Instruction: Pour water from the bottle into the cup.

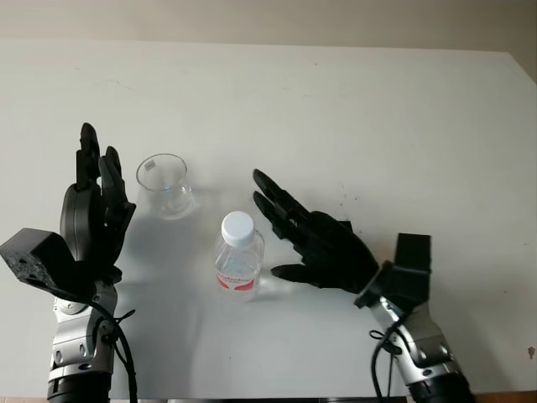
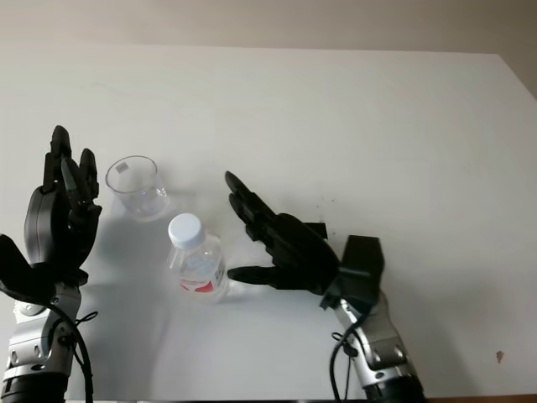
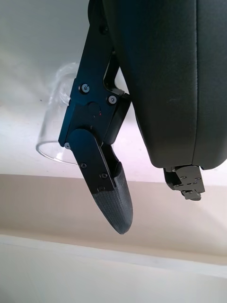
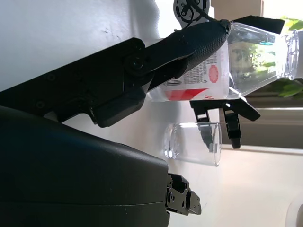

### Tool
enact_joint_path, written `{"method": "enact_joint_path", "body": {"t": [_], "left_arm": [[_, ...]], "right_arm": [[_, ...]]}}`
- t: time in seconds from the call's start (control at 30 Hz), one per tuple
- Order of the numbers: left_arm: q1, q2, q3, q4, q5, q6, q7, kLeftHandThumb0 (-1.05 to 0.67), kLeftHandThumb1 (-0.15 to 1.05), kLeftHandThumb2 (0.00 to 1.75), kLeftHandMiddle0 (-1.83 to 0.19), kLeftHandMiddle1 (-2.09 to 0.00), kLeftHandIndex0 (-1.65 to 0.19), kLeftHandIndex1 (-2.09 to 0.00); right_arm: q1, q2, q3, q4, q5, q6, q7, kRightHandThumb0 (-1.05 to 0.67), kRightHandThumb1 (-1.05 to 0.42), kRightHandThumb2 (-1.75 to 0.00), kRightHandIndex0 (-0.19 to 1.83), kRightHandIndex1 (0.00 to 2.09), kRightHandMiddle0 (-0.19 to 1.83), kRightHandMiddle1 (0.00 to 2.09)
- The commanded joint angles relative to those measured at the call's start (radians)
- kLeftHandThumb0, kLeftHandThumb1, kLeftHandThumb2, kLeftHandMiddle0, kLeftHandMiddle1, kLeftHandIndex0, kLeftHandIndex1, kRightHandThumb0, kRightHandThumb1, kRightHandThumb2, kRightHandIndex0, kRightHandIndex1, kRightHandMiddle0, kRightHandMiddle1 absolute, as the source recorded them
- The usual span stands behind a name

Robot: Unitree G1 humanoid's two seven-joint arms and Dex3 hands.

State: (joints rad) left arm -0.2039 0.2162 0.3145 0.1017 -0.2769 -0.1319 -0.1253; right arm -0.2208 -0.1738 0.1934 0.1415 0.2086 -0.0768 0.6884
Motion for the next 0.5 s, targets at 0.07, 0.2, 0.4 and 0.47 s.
{"method": "enact_joint_path", "body": {"t": [0.07,0.2,0.4,0.47], "left_arm": [[-0.023,0.022,0.020,0.011,-0.007,-0.012,-0.010,-0.71,1.05,0.73,0.09,-0.06,0.15,-0.06],[-0.036,0.026,0.027,0.028,0.004,-0.019,0.000,-0.71,1.05,0.72,0.08,-0.06,0.13,-0.07],[-0.063,0.035,0.035,0.070,0.005,-0.042,-0.004,-0.70,1.05,0.73,0.07,-0.06,0.13,-0.07],[-0.073,0.036,0.037,0.086,0.004,-0.044,-0.001,-0.70,1.05,0.73,0.06,-0.06,0.12,-0.07]], "right_arm": [[-0.019,0.022,0.009,0.034,-0.004,-0.037,0.015,-0.96,-0.90,-0.05,-0.19,0.00,-0.19,0.00],[-0.025,0.022,0.013,0.033,-0.001,-0.020,0.028,-0.92,-0.87,-0.04,-0.19,0.00,-0.19,0.00],[-0.054,-0.006,0.021,0.024,0.010,0.023,0.098,-0.85,-0.84,-0.04,-0.19,0.00,-0.19,0.00],[-0.062,-0.026,0.023,0.011,0.003,0.033,0.118,-0.86,-0.84,-0.04,-0.19,0.00,-0.19,0.00]]}}
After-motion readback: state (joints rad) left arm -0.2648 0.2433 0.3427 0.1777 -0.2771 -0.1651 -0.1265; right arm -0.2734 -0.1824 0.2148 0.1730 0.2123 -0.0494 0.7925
